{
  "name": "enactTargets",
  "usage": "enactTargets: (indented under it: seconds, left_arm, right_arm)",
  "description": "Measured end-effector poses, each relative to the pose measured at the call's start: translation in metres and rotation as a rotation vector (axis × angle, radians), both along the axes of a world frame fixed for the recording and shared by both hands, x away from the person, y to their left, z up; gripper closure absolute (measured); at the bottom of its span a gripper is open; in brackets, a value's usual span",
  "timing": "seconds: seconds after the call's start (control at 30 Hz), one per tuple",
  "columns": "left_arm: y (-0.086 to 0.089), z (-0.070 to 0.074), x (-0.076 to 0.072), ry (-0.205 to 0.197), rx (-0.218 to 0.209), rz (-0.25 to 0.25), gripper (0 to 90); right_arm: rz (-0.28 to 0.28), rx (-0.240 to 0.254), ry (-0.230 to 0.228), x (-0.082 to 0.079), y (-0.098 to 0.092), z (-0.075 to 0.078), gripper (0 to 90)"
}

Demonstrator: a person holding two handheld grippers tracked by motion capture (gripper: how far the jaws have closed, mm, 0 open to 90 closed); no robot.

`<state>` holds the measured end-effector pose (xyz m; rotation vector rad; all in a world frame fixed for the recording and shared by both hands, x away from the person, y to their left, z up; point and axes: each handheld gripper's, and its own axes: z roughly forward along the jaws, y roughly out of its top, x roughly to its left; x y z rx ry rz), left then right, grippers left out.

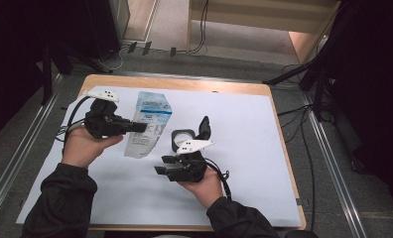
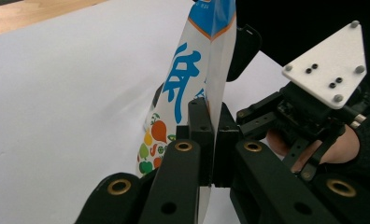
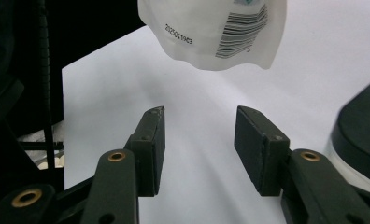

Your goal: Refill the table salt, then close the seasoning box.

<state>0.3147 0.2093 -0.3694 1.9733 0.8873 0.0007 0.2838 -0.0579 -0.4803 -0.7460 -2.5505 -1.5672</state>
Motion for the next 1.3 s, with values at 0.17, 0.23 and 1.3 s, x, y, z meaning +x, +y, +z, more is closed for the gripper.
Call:
enactTargets:
  seconds: [0.17,0.23,1.3]
  left_arm:
    - [0.004,-0.002,0.002,0.007,-0.031,0.012,90.0]
    - [0.004,-0.001,0.002,-0.003,-0.030,0.022,90.0]
    - [0.028,-0.022,0.025,-0.024,0.021,0.165,90.0]
  right_arm:
    - [0.016,-0.002,-0.008,-0.001,-0.011,0.003,50.3]
    - [0.039,-0.004,-0.005,-0.003,-0.016,0.002,50.3]
    - [-0.008,-0.053,-0.004,0.002,-0.089,0.011,47.9]
